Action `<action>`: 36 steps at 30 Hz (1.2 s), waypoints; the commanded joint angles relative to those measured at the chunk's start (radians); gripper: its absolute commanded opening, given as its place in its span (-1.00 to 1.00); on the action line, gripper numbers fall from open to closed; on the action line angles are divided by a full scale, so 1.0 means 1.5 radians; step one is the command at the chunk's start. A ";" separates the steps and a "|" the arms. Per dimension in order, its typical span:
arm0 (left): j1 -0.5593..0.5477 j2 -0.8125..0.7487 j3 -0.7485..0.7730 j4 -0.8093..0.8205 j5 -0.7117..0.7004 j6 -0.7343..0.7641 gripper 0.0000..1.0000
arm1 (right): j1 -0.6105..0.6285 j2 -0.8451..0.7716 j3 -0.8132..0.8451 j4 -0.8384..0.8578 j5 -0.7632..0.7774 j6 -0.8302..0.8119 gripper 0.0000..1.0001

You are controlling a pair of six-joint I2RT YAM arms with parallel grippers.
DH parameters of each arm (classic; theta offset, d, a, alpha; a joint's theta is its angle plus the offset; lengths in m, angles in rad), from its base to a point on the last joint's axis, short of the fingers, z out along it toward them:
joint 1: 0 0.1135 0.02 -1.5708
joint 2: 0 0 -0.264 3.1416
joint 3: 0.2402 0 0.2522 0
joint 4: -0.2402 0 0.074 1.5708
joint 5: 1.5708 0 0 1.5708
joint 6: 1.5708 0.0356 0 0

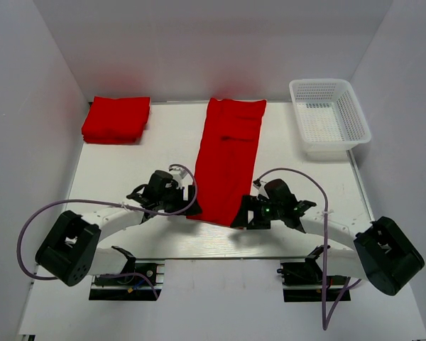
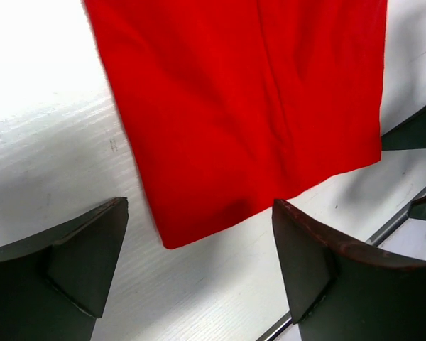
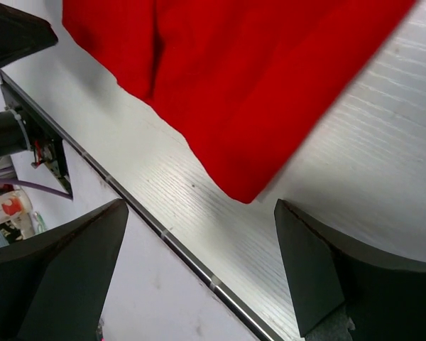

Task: Fold and stack the t-shirts
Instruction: Fold the tshirt

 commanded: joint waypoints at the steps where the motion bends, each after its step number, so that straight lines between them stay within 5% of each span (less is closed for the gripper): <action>1: -0.013 0.010 -0.046 -0.065 -0.001 -0.008 0.83 | 0.006 0.028 -0.014 0.034 -0.006 0.018 0.80; 5: -0.013 0.035 -0.046 -0.065 -0.007 -0.008 0.66 | 0.009 0.047 -0.015 0.053 0.006 0.026 0.80; 8: -0.013 0.043 -0.046 -0.059 -0.013 -0.008 0.34 | 0.011 0.057 -0.018 0.058 0.018 0.037 0.74; 10: -0.013 0.043 -0.046 -0.049 -0.013 -0.015 -0.07 | 0.011 0.057 -0.024 0.063 0.040 0.049 0.57; 11: -0.013 0.049 -0.052 -0.041 -0.013 -0.015 -0.19 | 0.013 0.052 -0.029 0.064 0.058 0.057 0.34; 12: -0.013 0.049 -0.052 -0.041 -0.013 -0.023 -0.49 | 0.012 0.050 -0.036 0.065 0.067 0.064 -0.38; 15: -0.013 0.056 -0.052 -0.034 -0.024 -0.029 -1.00 | 0.011 0.039 -0.050 0.068 0.108 0.077 -1.00; 28: -0.013 -0.124 -0.072 0.011 0.031 -0.048 -1.00 | 0.039 -0.019 -0.018 0.063 0.061 -0.026 -1.00; 36: -0.013 -0.115 -0.014 0.036 0.031 -0.068 -1.00 | 0.042 -0.040 0.032 0.064 0.099 -0.058 -1.00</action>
